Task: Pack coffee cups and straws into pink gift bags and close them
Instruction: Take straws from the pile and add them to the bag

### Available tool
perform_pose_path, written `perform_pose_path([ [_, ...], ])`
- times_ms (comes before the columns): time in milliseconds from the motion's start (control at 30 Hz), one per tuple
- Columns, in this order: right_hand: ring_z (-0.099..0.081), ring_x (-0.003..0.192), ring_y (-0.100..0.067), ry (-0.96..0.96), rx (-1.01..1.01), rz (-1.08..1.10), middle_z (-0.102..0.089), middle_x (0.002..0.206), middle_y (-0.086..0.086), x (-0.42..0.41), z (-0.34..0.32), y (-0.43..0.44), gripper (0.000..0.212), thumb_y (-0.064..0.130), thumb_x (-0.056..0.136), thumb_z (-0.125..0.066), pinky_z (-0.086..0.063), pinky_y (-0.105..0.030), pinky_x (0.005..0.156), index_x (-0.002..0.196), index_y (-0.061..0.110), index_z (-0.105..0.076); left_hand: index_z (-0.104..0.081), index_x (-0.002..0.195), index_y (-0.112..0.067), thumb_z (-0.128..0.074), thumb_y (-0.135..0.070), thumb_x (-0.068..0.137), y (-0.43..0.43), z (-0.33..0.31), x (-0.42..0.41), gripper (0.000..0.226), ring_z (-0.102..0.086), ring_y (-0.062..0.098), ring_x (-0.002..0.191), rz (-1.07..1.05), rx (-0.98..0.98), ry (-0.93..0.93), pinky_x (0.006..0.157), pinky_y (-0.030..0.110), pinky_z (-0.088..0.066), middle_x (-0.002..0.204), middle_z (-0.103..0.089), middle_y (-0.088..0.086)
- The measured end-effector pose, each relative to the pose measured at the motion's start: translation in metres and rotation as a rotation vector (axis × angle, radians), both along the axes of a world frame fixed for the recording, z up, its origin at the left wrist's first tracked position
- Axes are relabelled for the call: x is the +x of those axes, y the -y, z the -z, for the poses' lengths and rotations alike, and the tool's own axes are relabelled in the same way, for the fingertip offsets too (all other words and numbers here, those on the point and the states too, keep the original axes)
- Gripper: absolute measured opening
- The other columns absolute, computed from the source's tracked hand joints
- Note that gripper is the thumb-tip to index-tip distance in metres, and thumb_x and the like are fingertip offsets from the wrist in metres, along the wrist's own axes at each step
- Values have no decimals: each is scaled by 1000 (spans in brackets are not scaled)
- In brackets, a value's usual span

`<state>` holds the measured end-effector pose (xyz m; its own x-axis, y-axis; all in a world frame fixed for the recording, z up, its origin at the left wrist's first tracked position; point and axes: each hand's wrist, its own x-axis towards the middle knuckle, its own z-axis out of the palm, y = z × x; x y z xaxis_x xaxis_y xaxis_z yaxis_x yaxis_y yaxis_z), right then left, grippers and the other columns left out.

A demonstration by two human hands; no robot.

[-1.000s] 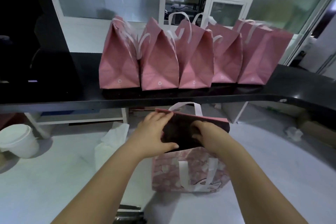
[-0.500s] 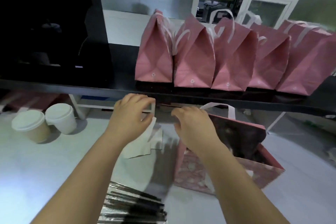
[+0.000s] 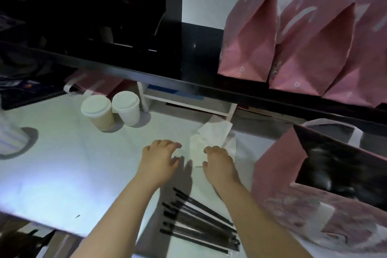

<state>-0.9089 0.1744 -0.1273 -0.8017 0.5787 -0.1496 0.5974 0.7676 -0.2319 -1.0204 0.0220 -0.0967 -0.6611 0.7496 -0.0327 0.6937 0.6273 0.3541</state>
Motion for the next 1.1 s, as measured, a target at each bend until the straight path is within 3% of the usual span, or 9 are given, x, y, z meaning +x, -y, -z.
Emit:
perform_pose_path([
  [167,-47,119,-26,-318,33,410,-50,131,-3,-21,21,-25,48,29,89,-62,-44,-43,94,133,19,-46,-54,131,-36,-49,-35,94,2,22,-7,37,-42,18,128,17,14,78,100,36,-34,135,-54,-12],
  [267,-55,114,-32,-390,-256,727,-59,124,-10,-35,20,-43,53,36,85,-69,-42,-41,94,129,16,-47,-55,129,-37,-48,-37,95,-3,27,-15,35,-43,18,127,24,32,89,100,35,-35,133,-55,-13],
  [333,-62,102,-28,-442,-505,863,-66,117,-8,-42,20,-49,41,29,89,-65,-47,-32,85,125,15,-54,-56,128,-37,-49,-37,94,-7,28,-20,35,-44,18,125,35,52,92,99,35,-36,132,-56,-13],
  [433,-58,72,-17,-495,-598,879,-71,95,-6,-45,14,-45,18,18,91,-60,-39,-20,59,106,11,-68,-57,128,-35,-51,-36,93,-13,30,-28,36,-46,20,124,65,51,91,98,37,-38,131,-57,-11],
  [600,-46,37,-8,-514,-924,805,-59,53,-3,-18,18,-28,11,9,86,-64,-33,-19,37,76,12,-66,-59,127,-33,-55,-31,89,-20,35,-38,38,-47,22,122,95,59,120,97,37,-40,129,-59,-10],
  [767,-63,77,-24,-252,-503,687,-65,76,2,9,52,-21,6,24,79,-65,-53,-37,75,78,21,-60,-61,126,-29,-58,-27,87,-29,41,-35,39,-50,24,120,140,76,168,96,38,-41,129,-60,-6],
  [933,-55,102,-23,-199,-285,725,-56,108,0,7,70,-21,50,57,72,-70,-51,-40,88,106,22,-59,-60,126,-29,-55,-27,88,-35,47,-30,39,-48,24,123,171,67,198,98,39,-40,131,-59,-5],
  [1033,-52,103,-27,-158,-236,749,-57,105,-1,0,76,-18,30,56,74,-70,-47,-36,86,79,31,-53,-59,128,-30,-55,-26,88,-37,48,-28,40,-47,22,125,180,67,209,99,39,-40,132,-58,-6],
  [1100,-52,97,-26,-194,-220,755,-59,97,2,-2,77,-15,34,50,76,-71,-43,-32,79,63,34,-45,-60,128,-29,-56,-26,89,-38,48,-28,39,-48,23,124,179,76,214,99,40,-40,132,-58,-5],
])
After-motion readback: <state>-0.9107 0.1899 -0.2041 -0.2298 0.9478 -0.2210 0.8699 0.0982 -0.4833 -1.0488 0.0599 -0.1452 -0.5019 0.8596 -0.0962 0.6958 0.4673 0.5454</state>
